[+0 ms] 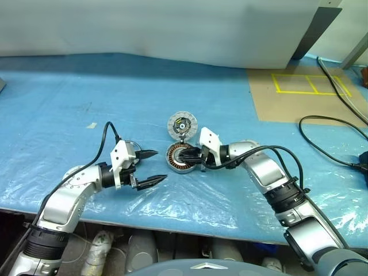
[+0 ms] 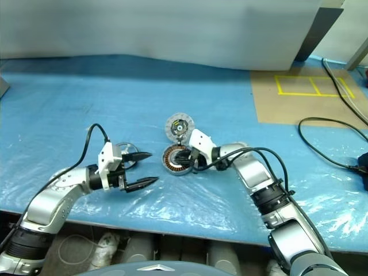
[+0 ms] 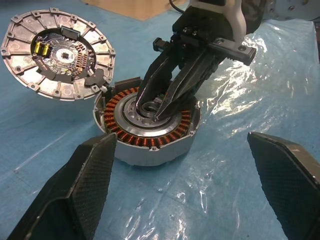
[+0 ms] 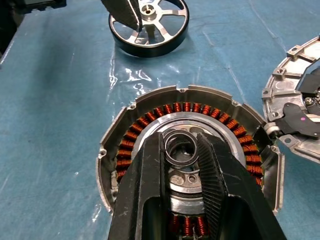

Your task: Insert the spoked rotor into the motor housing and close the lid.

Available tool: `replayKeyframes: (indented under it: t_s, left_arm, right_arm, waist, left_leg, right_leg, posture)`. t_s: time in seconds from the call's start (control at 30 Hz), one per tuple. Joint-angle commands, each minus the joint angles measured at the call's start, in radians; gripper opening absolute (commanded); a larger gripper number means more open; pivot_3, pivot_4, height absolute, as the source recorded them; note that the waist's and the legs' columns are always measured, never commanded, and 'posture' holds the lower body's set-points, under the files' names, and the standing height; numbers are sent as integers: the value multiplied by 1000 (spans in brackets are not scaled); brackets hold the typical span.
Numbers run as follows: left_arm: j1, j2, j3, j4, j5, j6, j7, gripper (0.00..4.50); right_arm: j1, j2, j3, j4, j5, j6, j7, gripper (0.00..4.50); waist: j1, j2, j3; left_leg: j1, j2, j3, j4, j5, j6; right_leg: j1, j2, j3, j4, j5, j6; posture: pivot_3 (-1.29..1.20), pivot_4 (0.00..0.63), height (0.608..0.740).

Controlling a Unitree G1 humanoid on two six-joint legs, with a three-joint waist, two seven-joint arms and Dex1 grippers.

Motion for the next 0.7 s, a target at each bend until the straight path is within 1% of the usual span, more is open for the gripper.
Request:
replayKeyframes:
  t_s: [0.03,0.3,0.7]
  left_arm:
    - [-15,1,7,-21,-2,-14,1,4391]
    - [-22,-4,1,-14,2,-14,1,4391]
    - [-3,-20,-1,81,28,-105,-40,4391]
  right_arm:
    - [-16,0,-16,-21,-4,-22,4,546]
    - [-10,-4,-13,-6,-25,-37,-6,546]
    - [1,4,-17,1,-46,-71,-19,546]
  waist:
    - [0,0,0]
    - [0,0,0]
    - [0,0,0]
  left_leg:
    - [0,0,0,0,0,0]
    - [0,0,0,0,0,0]
    - [0,0,0,0,0,0]
  right_leg:
    - [0,0,0,0,0,0]
    - [0,0,0,0,0,0]
    - [0,0,0,0,0,0]
  posture:
    - [0,150,740]
    - [0,150,740]
    - [0,150,740]
